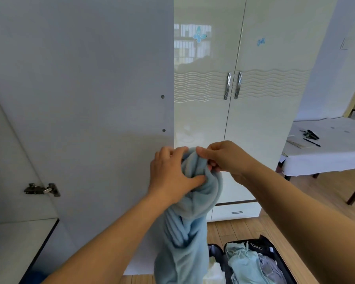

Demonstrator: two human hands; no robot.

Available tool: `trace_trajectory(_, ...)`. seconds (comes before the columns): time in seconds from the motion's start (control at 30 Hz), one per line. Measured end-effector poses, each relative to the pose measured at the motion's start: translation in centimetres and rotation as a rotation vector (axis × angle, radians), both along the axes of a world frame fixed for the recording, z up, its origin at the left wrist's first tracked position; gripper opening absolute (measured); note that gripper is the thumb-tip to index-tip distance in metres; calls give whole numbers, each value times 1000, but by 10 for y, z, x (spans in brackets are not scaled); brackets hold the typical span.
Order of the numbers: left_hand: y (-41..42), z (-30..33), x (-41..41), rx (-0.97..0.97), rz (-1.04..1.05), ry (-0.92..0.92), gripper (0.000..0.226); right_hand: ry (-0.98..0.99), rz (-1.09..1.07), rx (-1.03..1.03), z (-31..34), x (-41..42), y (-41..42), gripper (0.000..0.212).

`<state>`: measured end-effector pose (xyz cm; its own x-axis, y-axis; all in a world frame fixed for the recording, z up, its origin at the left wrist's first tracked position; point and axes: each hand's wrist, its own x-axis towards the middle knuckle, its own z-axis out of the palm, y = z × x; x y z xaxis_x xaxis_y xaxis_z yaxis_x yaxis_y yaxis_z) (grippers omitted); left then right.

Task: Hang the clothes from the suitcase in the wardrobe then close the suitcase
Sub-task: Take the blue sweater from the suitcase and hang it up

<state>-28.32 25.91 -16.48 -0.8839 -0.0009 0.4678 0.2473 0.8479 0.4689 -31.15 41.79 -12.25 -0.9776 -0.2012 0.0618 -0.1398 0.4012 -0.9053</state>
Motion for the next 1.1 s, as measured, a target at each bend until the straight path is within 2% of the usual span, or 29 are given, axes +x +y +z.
trace_trajectory(0.07, 8, 0, 2, -183, 10, 158, 37, -18, -8, -82, 3, 1, -2, 40)
trace_trajectory(0.1, 9, 1, 0, -228, 23, 167, 22, -16, -19, -116, 4, 0, 0, 40)
trace_trajectory(0.13, 8, 3, -4, -249, 26, 140, 14, -13, -31, -140, 5, 0, 4, 39)
trace_trajectory(0.2, 4, 8, -10, -233, 6, -15, 24, 3, -67, -142, 6, 1, 12, 37)
trace_trajectory(0.23, 2, 12, -13, -109, -19, -123, 29, 36, -102, -102, 4, 1, 15, 35)
trace_trajectory(0.27, 2, 16, -15, 118, -51, -231, 30, 95, -153, -19, 1, 3, 15, 34)
trace_trajectory(0.37, 12, 32, -16, 1112, -139, -562, 20, 266, -192, 327, -10, 12, 11, 44)
trace_trajectory(0.4, 14, 37, -19, 1319, -132, -636, 21, 293, -123, 422, -13, 16, 9, 45)
trace_trajectory(0.47, 14, 38, -26, 1475, -79, -682, 23, 342, 8, 574, -25, 18, 10, 36)
trace_trajectory(0.53, 9, 32, -30, 1492, -80, -717, 21, 396, 49, 719, -30, 17, 15, 28)
trace_trajectory(0.6, 3, 26, -31, 1471, -82, -751, 19, 424, 49, 696, -31, 14, 19, 19)
trace_trajectory(0.63, 1, 24, -32, 1415, -68, -726, 18, 413, 33, 572, -29, 12, 20, 17)
trace_trajectory(0.7, -1, 20, -34, 1153, -7, -568, 25, 356, -55, 218, -21, 7, 21, 19)
trace_trajectory(0.8, -1, 18, -22, 651, 43, -362, 78, 97, -154, -401, -7, 4, 21, 19)
trace_trajectory(0.83, -1, 17, -18, 448, 52, -306, 88, -17, -136, -571, -4, 3, 20, 15)
trace_trajectory(0.9, 2, 15, -10, 101, 53, -138, 83, -161, -84, -811, 2, 3, 18, 17)
trace_trajectory(0.93, 4, 15, -9, 22, 11, -50, 67, -195, -54, -898, 4, 2, 18, 22)
trace_trajectory(1.0, 7, 19, -9, 24, -72, -20, 25, -236, -1, -992, 5, 1, 19, 31)
trace_trajectory(1.03, 8, 22, -9, 94, -97, -82, 12, -249, -7, -970, 5, 1, 19, 30)
trace_trajectory(1.07, 7, 25, -10, 254, -127, -191, 10, -224, -71, -857, 5, 1, 19, 26)
trace_trajectory(1.1, 6, 29, -10, 496, -171, -330, 11, -158, -187, -644, 3, 0, 21, 23)
